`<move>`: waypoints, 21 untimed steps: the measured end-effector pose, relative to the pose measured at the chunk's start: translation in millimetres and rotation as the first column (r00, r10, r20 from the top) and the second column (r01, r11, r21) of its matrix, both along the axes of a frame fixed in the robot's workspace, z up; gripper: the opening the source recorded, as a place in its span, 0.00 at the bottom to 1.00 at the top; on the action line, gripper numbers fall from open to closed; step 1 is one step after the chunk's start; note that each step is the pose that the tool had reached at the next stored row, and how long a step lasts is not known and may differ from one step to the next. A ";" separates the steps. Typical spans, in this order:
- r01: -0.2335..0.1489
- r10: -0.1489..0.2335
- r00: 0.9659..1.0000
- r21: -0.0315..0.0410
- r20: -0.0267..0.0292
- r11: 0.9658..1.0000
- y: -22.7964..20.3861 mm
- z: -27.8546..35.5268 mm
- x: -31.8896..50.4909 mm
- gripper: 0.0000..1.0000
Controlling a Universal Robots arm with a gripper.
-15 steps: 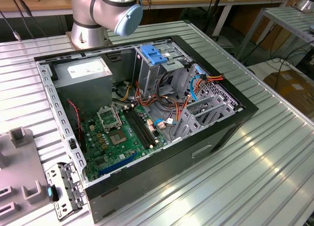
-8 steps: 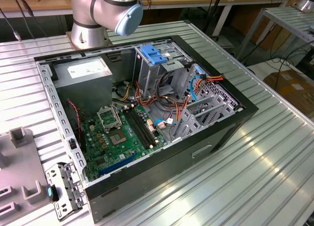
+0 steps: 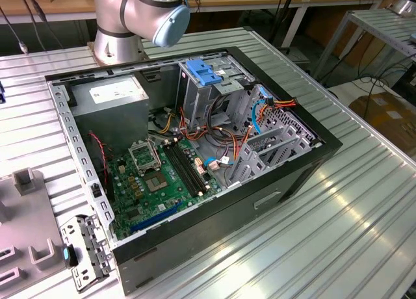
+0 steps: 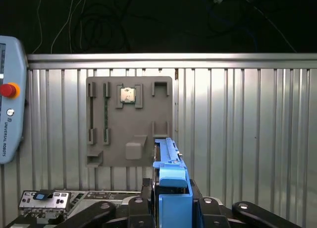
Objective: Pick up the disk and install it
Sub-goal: 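Pick up the disk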
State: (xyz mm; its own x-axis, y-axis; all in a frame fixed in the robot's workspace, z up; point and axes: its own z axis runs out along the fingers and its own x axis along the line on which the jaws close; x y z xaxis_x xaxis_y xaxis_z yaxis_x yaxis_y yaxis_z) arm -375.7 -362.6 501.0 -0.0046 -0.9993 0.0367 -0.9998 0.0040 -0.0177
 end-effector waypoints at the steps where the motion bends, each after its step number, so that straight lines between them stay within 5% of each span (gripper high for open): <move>1: 0.000 0.000 1.000 0.000 0.000 1.000 0.0 0.0 1.7 0.37; 21: 0.000 0.000 1.000 0.000 0.000 1.000 -0.3 0.0 43.2 0.37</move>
